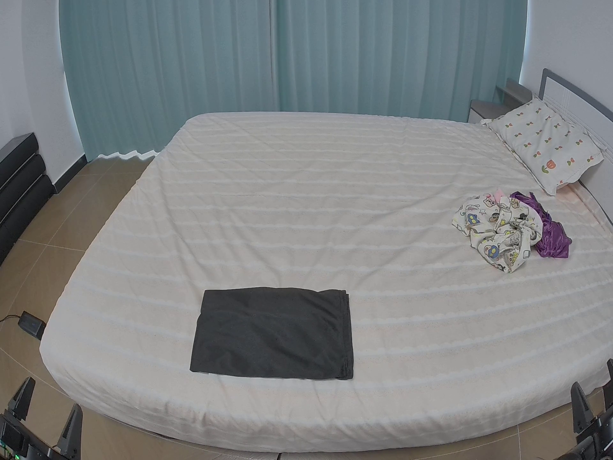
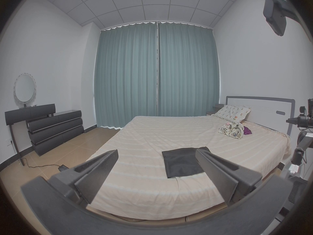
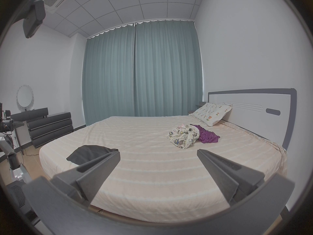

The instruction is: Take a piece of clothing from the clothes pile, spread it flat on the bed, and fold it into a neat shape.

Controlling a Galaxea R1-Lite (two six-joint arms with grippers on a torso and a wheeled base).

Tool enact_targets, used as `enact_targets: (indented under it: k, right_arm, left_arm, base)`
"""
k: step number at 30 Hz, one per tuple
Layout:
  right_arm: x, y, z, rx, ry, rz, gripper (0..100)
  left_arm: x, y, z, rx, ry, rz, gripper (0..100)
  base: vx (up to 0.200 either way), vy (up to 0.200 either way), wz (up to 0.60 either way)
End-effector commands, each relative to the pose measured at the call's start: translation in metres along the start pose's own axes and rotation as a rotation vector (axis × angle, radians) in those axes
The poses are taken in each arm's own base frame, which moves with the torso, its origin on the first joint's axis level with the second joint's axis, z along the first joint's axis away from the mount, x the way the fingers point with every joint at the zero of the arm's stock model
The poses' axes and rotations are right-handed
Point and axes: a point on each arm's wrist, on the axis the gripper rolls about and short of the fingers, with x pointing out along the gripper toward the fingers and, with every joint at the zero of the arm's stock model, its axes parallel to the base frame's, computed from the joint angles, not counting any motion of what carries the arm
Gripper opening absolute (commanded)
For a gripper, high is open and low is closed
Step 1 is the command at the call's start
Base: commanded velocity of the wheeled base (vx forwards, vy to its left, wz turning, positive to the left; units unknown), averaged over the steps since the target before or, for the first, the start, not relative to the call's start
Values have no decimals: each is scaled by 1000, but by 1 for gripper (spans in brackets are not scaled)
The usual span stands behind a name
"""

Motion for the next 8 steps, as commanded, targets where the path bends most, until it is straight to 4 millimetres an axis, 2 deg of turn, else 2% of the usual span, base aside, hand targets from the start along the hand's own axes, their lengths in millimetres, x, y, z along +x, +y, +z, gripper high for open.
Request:
enact_targets:
  k: [1, 8]
  right_arm:
    - [0, 0, -5, 0, 5, 0, 100]
    - [0, 0, -5, 1, 5, 1, 100]
  left_arm:
    - [0, 0, -4, 0, 1, 0, 100]
    - [0, 0, -4, 0, 1, 0, 100]
  base:
    - [0, 0, 0]
    - [0, 0, 0]
